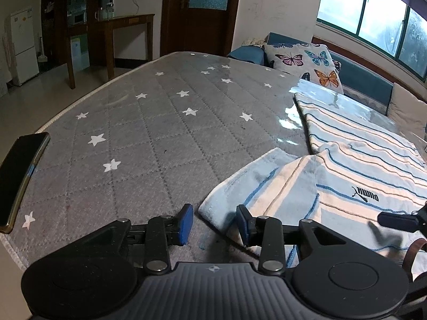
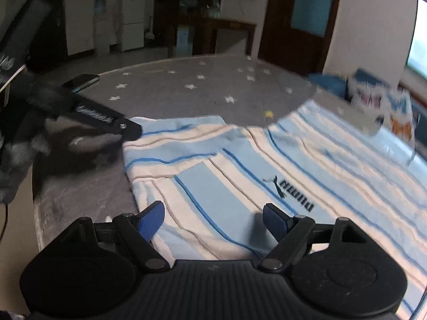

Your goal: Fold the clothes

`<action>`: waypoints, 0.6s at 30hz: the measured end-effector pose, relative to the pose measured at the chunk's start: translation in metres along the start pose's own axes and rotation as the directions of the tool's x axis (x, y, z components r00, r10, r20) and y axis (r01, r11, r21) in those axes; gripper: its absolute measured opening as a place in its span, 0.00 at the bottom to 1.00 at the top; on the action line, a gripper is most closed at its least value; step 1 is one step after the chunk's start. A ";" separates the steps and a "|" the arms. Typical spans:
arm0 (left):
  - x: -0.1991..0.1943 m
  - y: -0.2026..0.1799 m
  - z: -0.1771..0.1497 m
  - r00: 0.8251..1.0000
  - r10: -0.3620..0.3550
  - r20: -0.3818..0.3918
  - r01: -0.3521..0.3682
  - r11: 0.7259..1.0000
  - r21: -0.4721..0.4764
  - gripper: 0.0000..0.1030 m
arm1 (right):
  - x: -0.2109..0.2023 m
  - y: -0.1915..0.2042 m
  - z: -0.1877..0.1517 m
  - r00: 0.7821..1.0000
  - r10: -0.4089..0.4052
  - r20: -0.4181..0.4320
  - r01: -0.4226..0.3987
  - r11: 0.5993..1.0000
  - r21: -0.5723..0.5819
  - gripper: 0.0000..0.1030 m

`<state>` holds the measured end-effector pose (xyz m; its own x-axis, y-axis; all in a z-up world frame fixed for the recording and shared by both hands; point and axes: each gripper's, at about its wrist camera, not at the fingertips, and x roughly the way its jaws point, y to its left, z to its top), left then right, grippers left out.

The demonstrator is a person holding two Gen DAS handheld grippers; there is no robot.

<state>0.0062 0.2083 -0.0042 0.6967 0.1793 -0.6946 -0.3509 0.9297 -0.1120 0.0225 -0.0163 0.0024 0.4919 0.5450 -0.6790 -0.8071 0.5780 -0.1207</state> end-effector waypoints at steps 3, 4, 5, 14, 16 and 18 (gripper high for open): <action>-0.003 0.001 0.000 1.000 -0.004 0.003 0.004 1.000 -0.017 0.33 | -0.006 -0.002 0.001 1.000 -0.003 0.018 0.002 1.000 0.012 0.80; -0.004 0.002 -0.001 1.000 -0.003 0.006 0.003 1.000 -0.024 0.33 | -0.007 -0.005 0.002 1.000 -0.006 0.018 0.005 1.000 0.029 0.80; -0.006 0.002 -0.001 1.000 -0.001 0.009 0.001 1.000 -0.029 0.33 | -0.007 -0.008 0.003 1.000 -0.013 0.017 0.012 0.999 0.040 0.80; -0.004 -0.002 -0.003 1.000 0.009 -0.006 -0.010 0.999 -0.035 0.35 | 0.007 0.006 0.011 1.000 0.002 0.014 -0.002 1.000 0.020 0.81; -0.003 -0.001 -0.002 1.000 0.007 -0.008 -0.007 0.999 -0.039 0.35 | 0.008 0.011 0.011 1.000 0.005 0.016 -0.005 1.000 0.003 0.81; -0.003 0.000 -0.002 1.000 0.006 -0.009 -0.006 0.999 -0.045 0.34 | 0.006 0.014 0.012 1.000 0.017 0.022 -0.016 1.000 -0.020 0.81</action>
<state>0.0027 0.2073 -0.0030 0.6891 0.1819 -0.7015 -0.3832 0.9131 -0.1397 0.0180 0.0027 0.0051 0.4853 0.5679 -0.6648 -0.8212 0.5570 -0.1237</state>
